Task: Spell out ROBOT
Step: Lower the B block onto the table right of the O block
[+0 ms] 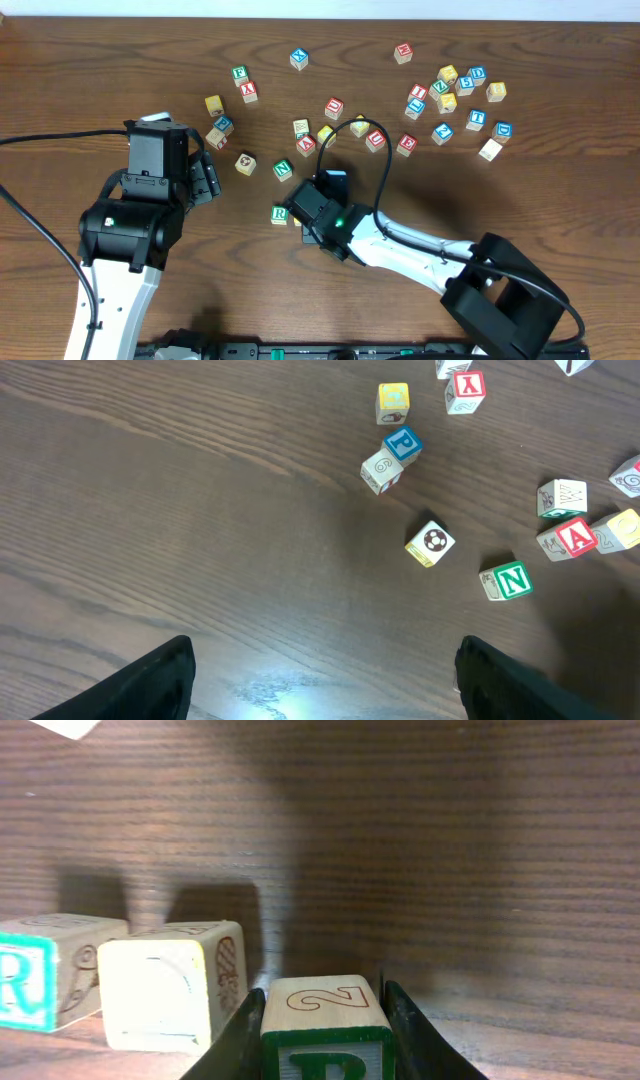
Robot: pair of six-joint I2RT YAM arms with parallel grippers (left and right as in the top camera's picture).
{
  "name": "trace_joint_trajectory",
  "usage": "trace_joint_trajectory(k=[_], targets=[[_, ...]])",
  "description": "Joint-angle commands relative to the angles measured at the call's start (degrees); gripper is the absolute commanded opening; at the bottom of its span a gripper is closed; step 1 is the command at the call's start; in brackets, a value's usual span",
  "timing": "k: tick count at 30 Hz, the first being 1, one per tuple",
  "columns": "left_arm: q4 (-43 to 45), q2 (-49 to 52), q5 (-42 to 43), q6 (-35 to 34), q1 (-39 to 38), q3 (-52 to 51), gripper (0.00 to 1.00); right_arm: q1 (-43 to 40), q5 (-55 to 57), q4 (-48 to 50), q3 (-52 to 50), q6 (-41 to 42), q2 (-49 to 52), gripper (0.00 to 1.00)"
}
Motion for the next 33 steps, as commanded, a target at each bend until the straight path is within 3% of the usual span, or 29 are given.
trace_joint_trajectory(k=[1,33], targets=[[0.0,-0.1,-1.1,1.0,0.2,1.2,0.82,0.1,1.8,0.0,-0.4,-0.7,0.6,0.11],[0.0,-0.1,-1.1,1.0,0.2,1.2,0.82,-2.1,1.8,0.9,-0.4,-2.5,1.7,0.17]])
